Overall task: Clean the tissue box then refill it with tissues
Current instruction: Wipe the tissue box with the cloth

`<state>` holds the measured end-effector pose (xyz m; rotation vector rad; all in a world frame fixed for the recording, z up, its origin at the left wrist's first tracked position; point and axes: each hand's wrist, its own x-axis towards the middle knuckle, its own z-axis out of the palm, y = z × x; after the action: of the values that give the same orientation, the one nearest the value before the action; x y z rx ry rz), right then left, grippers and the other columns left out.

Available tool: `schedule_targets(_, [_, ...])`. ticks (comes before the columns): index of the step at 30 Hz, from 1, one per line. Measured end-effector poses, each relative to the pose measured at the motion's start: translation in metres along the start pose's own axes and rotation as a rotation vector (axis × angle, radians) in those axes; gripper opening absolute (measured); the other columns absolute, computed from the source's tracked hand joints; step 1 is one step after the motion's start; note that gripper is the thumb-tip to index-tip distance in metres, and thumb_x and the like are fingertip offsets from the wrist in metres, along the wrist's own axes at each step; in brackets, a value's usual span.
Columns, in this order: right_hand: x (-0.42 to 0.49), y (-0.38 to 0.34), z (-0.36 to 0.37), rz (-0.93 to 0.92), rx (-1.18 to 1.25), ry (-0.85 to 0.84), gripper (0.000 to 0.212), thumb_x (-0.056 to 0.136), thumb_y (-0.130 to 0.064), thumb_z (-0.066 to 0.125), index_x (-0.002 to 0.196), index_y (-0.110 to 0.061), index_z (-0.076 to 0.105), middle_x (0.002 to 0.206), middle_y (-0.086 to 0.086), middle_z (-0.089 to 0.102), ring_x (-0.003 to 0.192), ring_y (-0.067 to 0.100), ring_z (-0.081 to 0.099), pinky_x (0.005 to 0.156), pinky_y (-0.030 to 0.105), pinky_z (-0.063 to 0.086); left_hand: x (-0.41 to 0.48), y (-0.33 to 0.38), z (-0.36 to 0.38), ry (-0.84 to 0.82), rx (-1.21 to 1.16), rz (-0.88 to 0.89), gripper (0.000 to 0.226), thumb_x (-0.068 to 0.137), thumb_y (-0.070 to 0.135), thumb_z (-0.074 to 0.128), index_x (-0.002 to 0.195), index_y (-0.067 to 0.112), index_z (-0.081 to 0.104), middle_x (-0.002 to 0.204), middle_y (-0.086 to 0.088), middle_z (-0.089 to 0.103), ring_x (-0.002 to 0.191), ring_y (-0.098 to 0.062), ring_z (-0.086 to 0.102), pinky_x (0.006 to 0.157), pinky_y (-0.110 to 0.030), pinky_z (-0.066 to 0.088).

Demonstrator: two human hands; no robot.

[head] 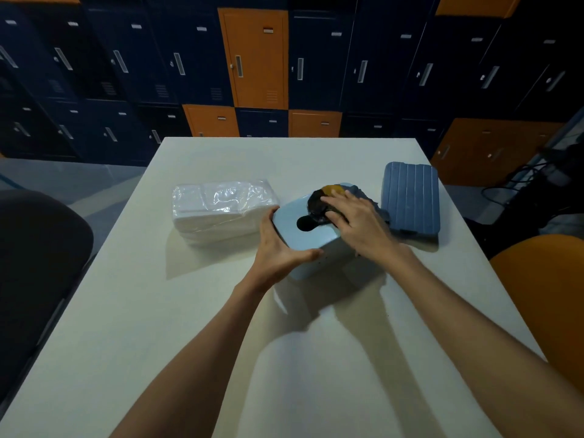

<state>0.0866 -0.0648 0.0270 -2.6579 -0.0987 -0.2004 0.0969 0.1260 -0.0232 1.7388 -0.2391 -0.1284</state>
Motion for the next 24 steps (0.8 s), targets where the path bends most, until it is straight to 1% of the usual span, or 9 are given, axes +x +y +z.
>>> schedule_targets(2, [-0.001,-0.017,0.013,0.06,-0.047,0.074,0.042,0.101,-0.034,0.041,0.142,-0.028,0.045,0.153,-0.001,0.036,0.144,0.021,0.026,0.117,0.042,0.014,0.0,0.0,0.002,0.01,-0.026,0.013,0.114,0.041,0.036,0.093,0.134,0.019,0.028,0.128,0.001,0.047,0.117,-0.008,0.054,0.097,-0.036,0.052])
schedule_targets(6, [-0.032,-0.044,0.026,-0.165,0.117,0.071,0.037,0.095,-0.031,0.049,0.13,-0.025,0.059,0.139,-0.003,0.054,0.135,0.017,0.041,0.113,0.032,0.015,0.0,-0.004,0.003,-0.041,-0.083,0.048,0.105,0.048,0.023,0.086,0.133,0.013,0.025,0.117,0.003,0.057,0.102,0.003,0.063,0.086,-0.018,0.05])
schedule_targets(8, [-0.044,-0.032,0.021,-0.238,0.174,0.07,0.036,0.093,-0.03,0.051,0.126,-0.022,0.063,0.133,-0.003,0.06,0.132,0.016,0.045,0.114,0.03,0.018,0.002,-0.008,0.003,-0.06,-0.079,0.038,0.105,0.05,0.023,0.087,0.133,0.015,0.024,0.117,0.0,0.056,0.102,0.0,0.063,0.085,-0.021,0.05])
schedule_targets(10, [-0.048,-0.011,0.014,-0.264,0.18,0.082,0.035,0.092,-0.027,0.054,0.125,-0.02,0.063,0.134,-0.004,0.059,0.133,0.013,0.043,0.116,0.033,0.019,0.002,-0.008,0.002,-0.03,-0.073,0.028,0.108,0.046,0.03,0.091,0.132,0.019,0.027,0.123,-0.002,0.053,0.111,-0.006,0.059,0.09,-0.026,0.051])
schedule_targets(13, [-0.048,0.02,0.006,-0.171,0.209,0.178,0.034,0.093,-0.021,0.055,0.126,-0.017,0.062,0.136,-0.002,0.056,0.135,0.01,0.038,0.118,0.04,0.018,0.003,-0.007,0.001,-0.011,-0.058,0.025,0.113,0.043,0.035,0.093,0.135,0.02,0.028,0.129,-0.001,0.047,0.119,-0.008,0.053,0.096,-0.03,0.05])
schedule_targets(15, [-0.044,0.025,0.005,-0.028,0.249,0.278,0.032,0.095,-0.016,0.054,0.126,-0.013,0.062,0.135,0.004,0.057,0.134,0.012,0.036,0.118,0.04,0.019,0.002,-0.004,0.001,-0.012,-0.057,0.029,0.114,0.043,0.037,0.092,0.135,0.02,0.028,0.128,0.004,0.045,0.116,0.0,0.052,0.093,-0.022,0.049])
schedule_targets(17, [-0.04,0.013,0.01,0.137,0.253,0.353,0.031,0.097,-0.016,0.052,0.126,-0.011,0.062,0.136,0.008,0.056,0.138,0.02,0.035,0.118,0.04,0.019,0.002,-0.004,0.002,-0.006,-0.068,0.03,0.116,0.042,0.038,0.091,0.136,0.019,0.027,0.127,0.007,0.044,0.115,0.005,0.05,0.092,-0.018,0.047])
schedule_targets(19, [-0.042,-0.01,0.024,0.203,0.211,0.353,0.033,0.099,-0.021,0.047,0.128,-0.011,0.06,0.139,0.006,0.054,0.142,0.025,0.031,0.119,0.044,0.015,0.002,-0.004,0.004,-0.001,-0.069,0.019,0.117,0.041,0.038,0.091,0.136,0.018,0.026,0.128,0.007,0.044,0.117,0.002,0.05,0.094,-0.021,0.047])
schedule_targets(24, [-0.075,-0.026,0.038,-0.12,0.273,0.213,0.037,0.097,-0.028,0.046,0.13,-0.016,0.059,0.141,-0.004,0.052,0.143,0.013,0.028,0.119,0.035,0.014,0.001,-0.001,0.004,-0.014,-0.075,0.043,0.112,0.042,0.032,0.089,0.133,0.014,0.027,0.122,0.008,0.047,0.105,0.011,0.055,0.088,-0.015,0.047])
